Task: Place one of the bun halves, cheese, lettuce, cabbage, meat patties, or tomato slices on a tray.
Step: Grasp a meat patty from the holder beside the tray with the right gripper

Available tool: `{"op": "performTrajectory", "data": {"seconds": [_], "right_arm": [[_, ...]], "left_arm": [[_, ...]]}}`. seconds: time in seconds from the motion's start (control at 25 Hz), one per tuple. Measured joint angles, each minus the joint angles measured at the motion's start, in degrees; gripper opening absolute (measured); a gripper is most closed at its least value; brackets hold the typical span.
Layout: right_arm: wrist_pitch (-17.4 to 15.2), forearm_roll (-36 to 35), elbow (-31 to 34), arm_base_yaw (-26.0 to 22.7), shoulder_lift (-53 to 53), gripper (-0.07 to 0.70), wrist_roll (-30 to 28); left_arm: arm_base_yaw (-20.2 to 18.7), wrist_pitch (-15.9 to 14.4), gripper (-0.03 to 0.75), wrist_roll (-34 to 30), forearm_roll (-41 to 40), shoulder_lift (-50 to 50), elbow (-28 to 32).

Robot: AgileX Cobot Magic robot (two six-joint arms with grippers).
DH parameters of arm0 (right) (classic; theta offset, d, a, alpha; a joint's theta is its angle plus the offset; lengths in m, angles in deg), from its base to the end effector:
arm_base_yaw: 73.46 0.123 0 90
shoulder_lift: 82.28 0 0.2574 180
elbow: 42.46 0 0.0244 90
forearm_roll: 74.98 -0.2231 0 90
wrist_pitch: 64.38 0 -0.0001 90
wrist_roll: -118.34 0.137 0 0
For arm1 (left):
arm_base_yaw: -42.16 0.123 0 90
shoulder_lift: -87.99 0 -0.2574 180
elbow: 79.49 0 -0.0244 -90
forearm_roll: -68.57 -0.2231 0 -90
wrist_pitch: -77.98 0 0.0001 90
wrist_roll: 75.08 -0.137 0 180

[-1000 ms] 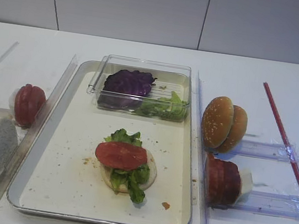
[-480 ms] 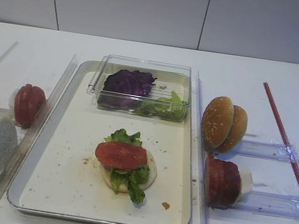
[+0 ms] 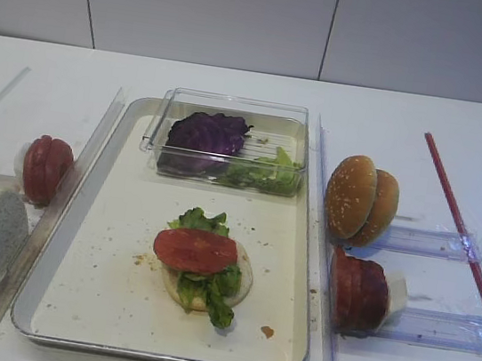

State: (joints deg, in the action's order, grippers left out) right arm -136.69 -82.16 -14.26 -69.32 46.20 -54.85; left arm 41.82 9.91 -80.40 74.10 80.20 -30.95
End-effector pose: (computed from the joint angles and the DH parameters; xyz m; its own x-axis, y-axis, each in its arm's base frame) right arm 0.1175 0.0249 0.2683 -0.8889 0.0914 -0.4488 0.0116 0.9841 0.1774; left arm 0.0297 -0.0124 0.2249 -0.5582 0.0598 -0.8276 0.1116 0.9938 -0.0035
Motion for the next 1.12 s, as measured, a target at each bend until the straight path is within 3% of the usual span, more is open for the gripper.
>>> {"op": "performTrajectory", "data": {"seconds": [0.32,0.84,0.96,1.12], "right_arm": [[0.4,-1.5,-3.1,0.0,-7.6,0.402,0.0],[0.8,-14.1,-3.1,0.1,-15.7,0.403,-1.6],[1.2,-14.5,-3.1,3.7,-17.4,0.403,-1.2],[3.3,-11.7,-4.3,13.4,-20.7,0.403,4.1]], "left_arm": [[0.0,0.0,0.285,0.0,0.0,0.0,0.0],[0.0,0.0,0.285,0.0,0.0,0.0,0.0],[0.0,0.0,0.285,0.0,0.0,0.0,0.0],[0.0,0.0,0.285,0.0,0.0,0.0,0.0]]}}
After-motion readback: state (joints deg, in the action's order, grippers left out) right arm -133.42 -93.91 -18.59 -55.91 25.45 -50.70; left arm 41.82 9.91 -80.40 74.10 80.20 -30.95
